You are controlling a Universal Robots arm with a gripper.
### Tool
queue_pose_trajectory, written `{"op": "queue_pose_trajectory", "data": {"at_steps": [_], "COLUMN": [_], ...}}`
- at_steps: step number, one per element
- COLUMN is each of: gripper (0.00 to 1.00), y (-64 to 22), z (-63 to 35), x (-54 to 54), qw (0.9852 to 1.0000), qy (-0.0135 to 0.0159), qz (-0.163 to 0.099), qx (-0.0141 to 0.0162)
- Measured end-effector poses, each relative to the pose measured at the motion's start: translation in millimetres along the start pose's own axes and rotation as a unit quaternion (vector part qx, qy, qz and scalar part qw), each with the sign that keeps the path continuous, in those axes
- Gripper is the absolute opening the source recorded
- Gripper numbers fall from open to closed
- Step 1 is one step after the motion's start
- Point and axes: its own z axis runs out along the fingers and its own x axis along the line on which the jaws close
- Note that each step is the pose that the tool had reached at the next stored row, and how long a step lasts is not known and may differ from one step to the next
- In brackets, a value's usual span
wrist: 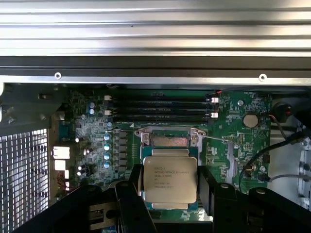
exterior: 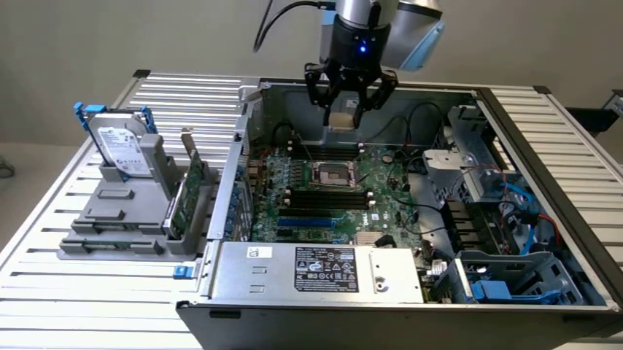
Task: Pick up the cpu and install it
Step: 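Pick up the cpu and move it towards the insertion slot, then place the cpu into insertion slot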
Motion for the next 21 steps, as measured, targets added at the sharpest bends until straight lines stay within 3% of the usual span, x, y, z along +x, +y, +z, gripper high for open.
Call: {"op": "queue_pose_trajectory", "data": {"at_steps": [2,19,21], "gripper": [0.55,0.55,0.55], "y": [-0.1,-0.1,-0.1], "z": [1.8,1.8,2.1], "x": [-0.1,-0.1,-0.1], "qw": [1.0000,1.0000,0.9999], "qy": [-0.0011,-0.0010,-0.0016], "qz": [-0.001,0.000,0.010], "qx": [-0.0002,0.0001,-0.0006]}}
